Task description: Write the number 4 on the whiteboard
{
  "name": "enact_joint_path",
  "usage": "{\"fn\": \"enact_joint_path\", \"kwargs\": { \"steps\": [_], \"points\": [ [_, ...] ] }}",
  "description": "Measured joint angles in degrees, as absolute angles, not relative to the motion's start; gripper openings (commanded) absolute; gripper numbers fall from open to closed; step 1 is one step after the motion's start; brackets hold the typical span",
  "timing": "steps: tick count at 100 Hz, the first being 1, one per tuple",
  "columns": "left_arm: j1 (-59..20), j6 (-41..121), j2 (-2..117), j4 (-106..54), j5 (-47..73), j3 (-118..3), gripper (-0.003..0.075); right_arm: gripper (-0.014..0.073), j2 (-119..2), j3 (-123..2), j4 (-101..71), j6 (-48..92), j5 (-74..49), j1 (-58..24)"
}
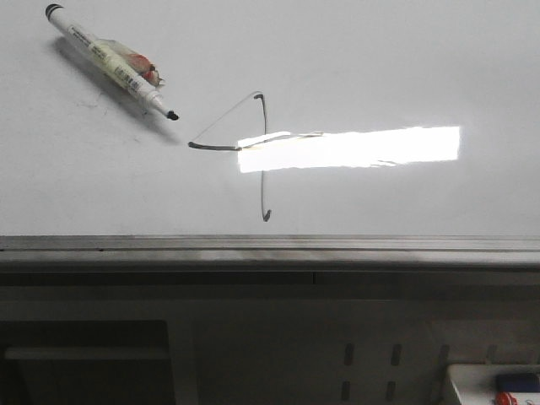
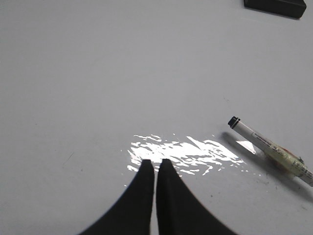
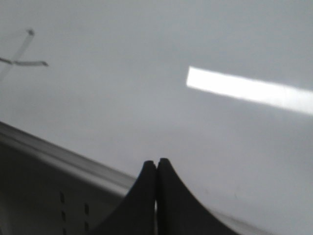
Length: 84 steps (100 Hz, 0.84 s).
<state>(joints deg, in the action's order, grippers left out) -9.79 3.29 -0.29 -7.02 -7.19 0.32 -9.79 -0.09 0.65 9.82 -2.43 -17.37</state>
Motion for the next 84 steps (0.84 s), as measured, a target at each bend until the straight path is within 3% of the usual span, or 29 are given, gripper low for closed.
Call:
{"fn": "enact_joint_path", "kwargs": {
  "steps": [10, 31, 84],
  "points": [
    [-9.8, 3.3, -0.3, -7.0, -7.2, 0.3, -0.0020, -0.0064, -5.8, 0.7, 6.8, 1.4, -9.9, -13.5],
    [-9.8, 3.3, -0.3, -7.1, -7.3, 0.3, -0.0020, -0.0064, 0.4, 0.7, 8.7, -1.5, -18.9, -10.4],
    [-9.8, 3.3, -0.3, -7.1, -7.3, 0.3, -0.0020, -0.0064, 0.6, 0.6, 8.7, -2.1, -19.2, -10.4]
  ]
}}
